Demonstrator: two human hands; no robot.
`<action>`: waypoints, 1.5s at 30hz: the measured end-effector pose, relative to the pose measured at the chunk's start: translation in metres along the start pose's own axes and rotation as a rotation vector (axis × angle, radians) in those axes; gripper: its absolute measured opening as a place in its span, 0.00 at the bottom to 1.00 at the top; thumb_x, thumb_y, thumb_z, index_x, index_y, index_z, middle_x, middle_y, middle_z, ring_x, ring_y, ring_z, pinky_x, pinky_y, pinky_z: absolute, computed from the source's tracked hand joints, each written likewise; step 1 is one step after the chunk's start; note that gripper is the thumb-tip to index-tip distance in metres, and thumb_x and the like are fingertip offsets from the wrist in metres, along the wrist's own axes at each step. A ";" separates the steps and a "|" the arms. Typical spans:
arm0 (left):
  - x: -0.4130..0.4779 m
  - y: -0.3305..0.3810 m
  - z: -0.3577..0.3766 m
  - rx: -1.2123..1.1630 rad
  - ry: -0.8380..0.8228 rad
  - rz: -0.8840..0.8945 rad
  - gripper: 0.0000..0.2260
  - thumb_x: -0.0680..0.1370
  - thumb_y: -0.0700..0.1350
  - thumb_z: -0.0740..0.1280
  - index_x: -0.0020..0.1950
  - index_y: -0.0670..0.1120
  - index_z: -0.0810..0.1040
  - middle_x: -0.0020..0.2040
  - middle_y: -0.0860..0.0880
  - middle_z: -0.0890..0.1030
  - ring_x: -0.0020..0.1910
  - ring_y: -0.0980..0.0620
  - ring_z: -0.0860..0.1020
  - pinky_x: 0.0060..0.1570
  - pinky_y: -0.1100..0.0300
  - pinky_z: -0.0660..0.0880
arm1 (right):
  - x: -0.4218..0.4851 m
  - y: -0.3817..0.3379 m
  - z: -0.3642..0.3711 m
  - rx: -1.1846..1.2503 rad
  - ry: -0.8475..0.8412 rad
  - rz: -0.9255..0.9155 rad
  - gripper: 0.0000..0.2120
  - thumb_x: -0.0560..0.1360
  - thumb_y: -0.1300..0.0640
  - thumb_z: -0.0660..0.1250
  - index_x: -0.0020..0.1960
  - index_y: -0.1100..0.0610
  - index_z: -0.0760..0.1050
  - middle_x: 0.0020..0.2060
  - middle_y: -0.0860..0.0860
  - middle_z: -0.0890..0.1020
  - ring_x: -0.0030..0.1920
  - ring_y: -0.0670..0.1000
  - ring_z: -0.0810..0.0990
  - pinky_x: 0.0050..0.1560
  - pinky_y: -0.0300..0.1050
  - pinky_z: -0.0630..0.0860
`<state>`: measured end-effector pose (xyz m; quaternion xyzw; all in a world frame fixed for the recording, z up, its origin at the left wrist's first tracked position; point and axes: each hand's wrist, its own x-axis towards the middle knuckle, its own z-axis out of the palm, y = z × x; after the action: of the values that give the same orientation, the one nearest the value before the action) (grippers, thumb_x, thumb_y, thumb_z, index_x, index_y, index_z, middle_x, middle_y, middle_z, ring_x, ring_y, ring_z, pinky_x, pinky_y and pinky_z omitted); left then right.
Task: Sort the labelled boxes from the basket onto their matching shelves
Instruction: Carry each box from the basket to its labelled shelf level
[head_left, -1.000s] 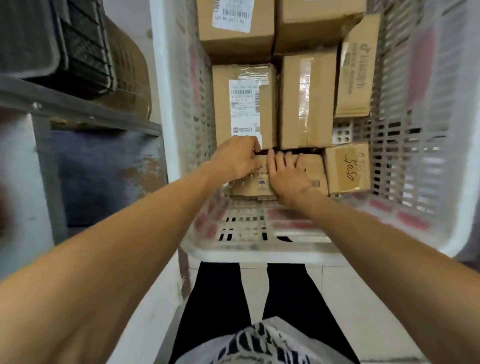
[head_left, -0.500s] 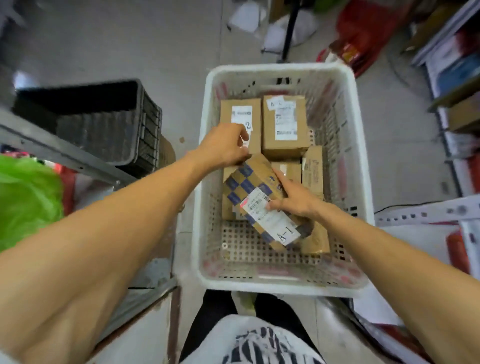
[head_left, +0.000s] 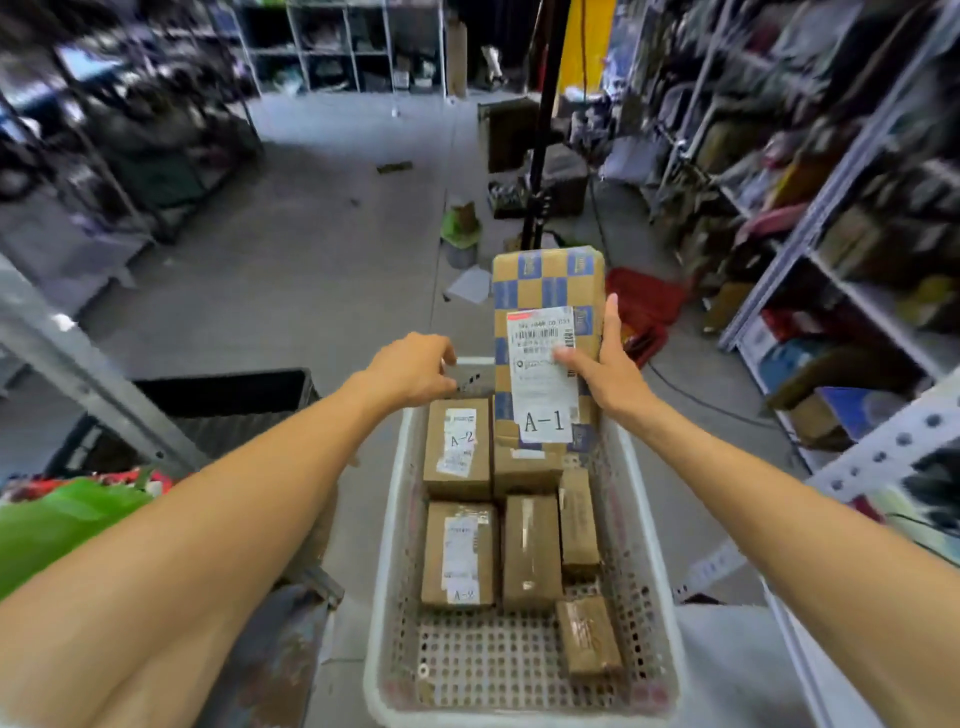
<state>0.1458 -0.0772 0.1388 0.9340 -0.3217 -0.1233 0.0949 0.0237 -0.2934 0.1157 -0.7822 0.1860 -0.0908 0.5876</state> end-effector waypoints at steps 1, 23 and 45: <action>-0.003 0.002 -0.006 0.030 0.000 0.008 0.18 0.74 0.49 0.68 0.63 0.48 0.74 0.57 0.48 0.80 0.55 0.45 0.78 0.51 0.52 0.76 | -0.005 -0.011 -0.002 -0.015 0.025 -0.039 0.45 0.79 0.57 0.65 0.77 0.49 0.30 0.70 0.43 0.66 0.65 0.43 0.69 0.61 0.32 0.69; -0.148 0.058 -0.035 0.091 -0.047 0.381 0.16 0.76 0.48 0.68 0.62 0.46 0.75 0.56 0.46 0.80 0.52 0.45 0.78 0.50 0.50 0.77 | -0.240 -0.086 0.006 0.186 0.401 -0.080 0.46 0.74 0.52 0.71 0.79 0.47 0.43 0.68 0.50 0.74 0.64 0.50 0.76 0.66 0.55 0.72; -0.401 0.209 0.034 0.015 0.005 0.725 0.14 0.71 0.51 0.71 0.54 0.50 0.79 0.51 0.48 0.82 0.47 0.47 0.79 0.49 0.54 0.77 | -0.599 -0.073 -0.022 0.128 0.678 -0.208 0.40 0.77 0.63 0.67 0.78 0.44 0.47 0.60 0.50 0.79 0.59 0.49 0.80 0.58 0.46 0.78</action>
<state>-0.2903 0.0081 0.2281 0.7600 -0.6328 -0.0771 0.1263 -0.5183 -0.0577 0.2373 -0.6841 0.2838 -0.4156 0.5279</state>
